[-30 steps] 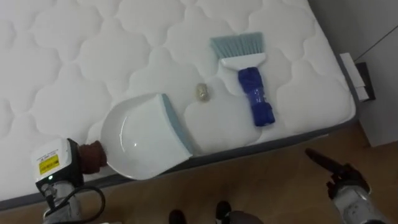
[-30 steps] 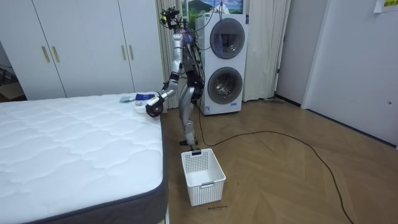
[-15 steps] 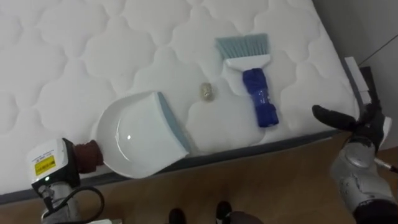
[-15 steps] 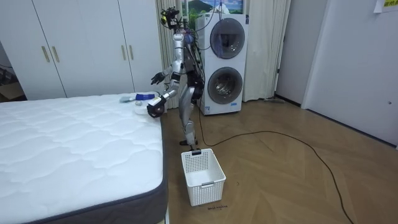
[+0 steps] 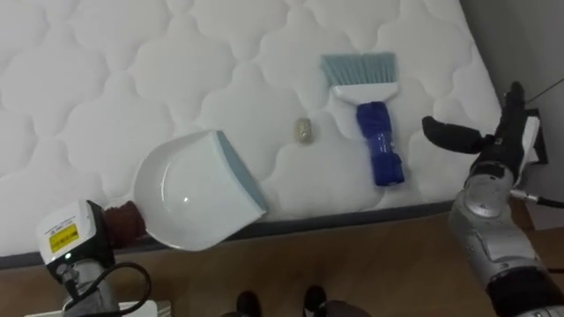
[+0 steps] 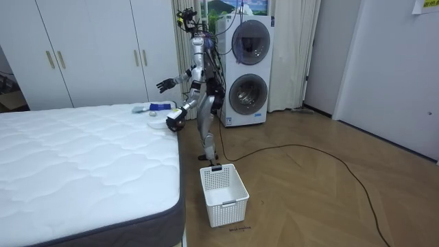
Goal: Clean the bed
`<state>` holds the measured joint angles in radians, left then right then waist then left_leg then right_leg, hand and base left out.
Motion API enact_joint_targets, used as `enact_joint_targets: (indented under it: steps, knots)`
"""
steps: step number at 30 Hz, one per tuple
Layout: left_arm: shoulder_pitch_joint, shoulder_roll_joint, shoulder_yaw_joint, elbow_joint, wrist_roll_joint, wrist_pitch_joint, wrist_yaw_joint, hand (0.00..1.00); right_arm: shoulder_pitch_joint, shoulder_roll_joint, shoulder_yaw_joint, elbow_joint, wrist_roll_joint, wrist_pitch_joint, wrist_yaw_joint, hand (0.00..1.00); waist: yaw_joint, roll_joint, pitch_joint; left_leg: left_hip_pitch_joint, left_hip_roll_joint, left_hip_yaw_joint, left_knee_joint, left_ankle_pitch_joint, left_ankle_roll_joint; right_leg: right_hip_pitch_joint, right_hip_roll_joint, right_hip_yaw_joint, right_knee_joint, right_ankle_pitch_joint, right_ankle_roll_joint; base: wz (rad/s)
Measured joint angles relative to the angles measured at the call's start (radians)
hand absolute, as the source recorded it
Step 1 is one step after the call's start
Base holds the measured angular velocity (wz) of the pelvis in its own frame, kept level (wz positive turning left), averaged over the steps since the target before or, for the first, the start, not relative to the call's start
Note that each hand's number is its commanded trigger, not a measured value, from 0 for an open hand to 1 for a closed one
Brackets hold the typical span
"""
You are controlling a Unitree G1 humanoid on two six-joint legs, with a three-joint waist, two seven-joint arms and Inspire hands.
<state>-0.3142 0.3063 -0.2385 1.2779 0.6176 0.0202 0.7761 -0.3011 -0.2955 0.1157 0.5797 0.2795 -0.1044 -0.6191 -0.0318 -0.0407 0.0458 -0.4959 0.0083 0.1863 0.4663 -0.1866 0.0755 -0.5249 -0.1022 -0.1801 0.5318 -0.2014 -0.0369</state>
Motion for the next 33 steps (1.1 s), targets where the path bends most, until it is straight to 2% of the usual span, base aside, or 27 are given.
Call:
enact_joint_targets:
  steps: [4,6,11,16,21,31,33]
  knots:
    - [-0.014,0.000,-0.003,0.000,-0.001,-0.001,0.000,1.00,-0.004,0.001,0.030,0.036,0.001,-0.012,0.001,0.00,0.005,0.003,0.0018,-0.009,0.000,-0.010,0.007,0.000,0.000,0.000,-0.002,-0.015,0.001,-0.001,-0.002,0.08]
    - [-0.043,0.000,-0.022,0.000,-0.017,-0.004,-0.001,1.00,-0.019,0.001,0.058,0.089,0.003,-0.012,0.003,0.00,0.010,0.006,0.0071,-0.022,0.001,-0.025,0.020,-0.001,-0.001,-0.002,-0.002,-0.025,0.005,-0.002,-0.003,0.17]
    - [-0.064,0.000,-0.040,-0.001,-0.016,-0.007,-0.003,1.00,-0.072,0.004,0.093,0.178,0.001,-0.013,0.042,0.00,0.019,0.018,0.0147,-0.034,-0.001,-0.026,0.020,-0.005,0.000,-0.017,-0.005,-0.025,0.019,-0.003,-0.005,0.02]
    - [-0.070,-0.001,-0.040,-0.006,-0.014,-0.009,-0.011,1.00,-0.084,0.005,0.098,0.228,0.001,-0.017,0.078,0.00,0.028,0.021,0.0178,-0.056,-0.002,-0.026,0.037,-0.005,0.000,-0.044,-0.009,-0.025,0.040,-0.006,-0.010,0.02]
    - [-0.083,-0.009,-0.041,-0.012,-0.014,-0.009,-0.016,1.00,-0.084,0.008,0.099,0.237,0.008,-0.017,0.113,0.00,0.041,0.033,0.0257,-0.070,-0.002,-0.026,0.034,-0.005,0.000,-0.056,-0.010,-0.028,0.041,-0.008,-0.011,0.00]
    - [-0.086,-0.022,-0.039,-0.012,-0.017,0.005,-0.023,1.00,-0.104,0.037,0.100,0.238,-0.010,-0.012,0.174,0.00,0.044,0.038,0.0276,-0.092,-0.006,-0.026,0.048,-0.005,0.000,-0.082,-0.017,-0.027,0.062,-0.014,-0.010,0.00]
    - [-0.086,-0.032,-0.039,-0.012,-0.018,0.006,-0.024,1.00,-0.119,0.038,0.106,0.238,-0.010,-0.005,0.182,0.00,0.045,0.049,0.0283,-0.095,-0.006,-0.029,0.050,-0.005,0.000,-0.082,-0.018,-0.032,0.061,-0.014,-0.010,0.04]
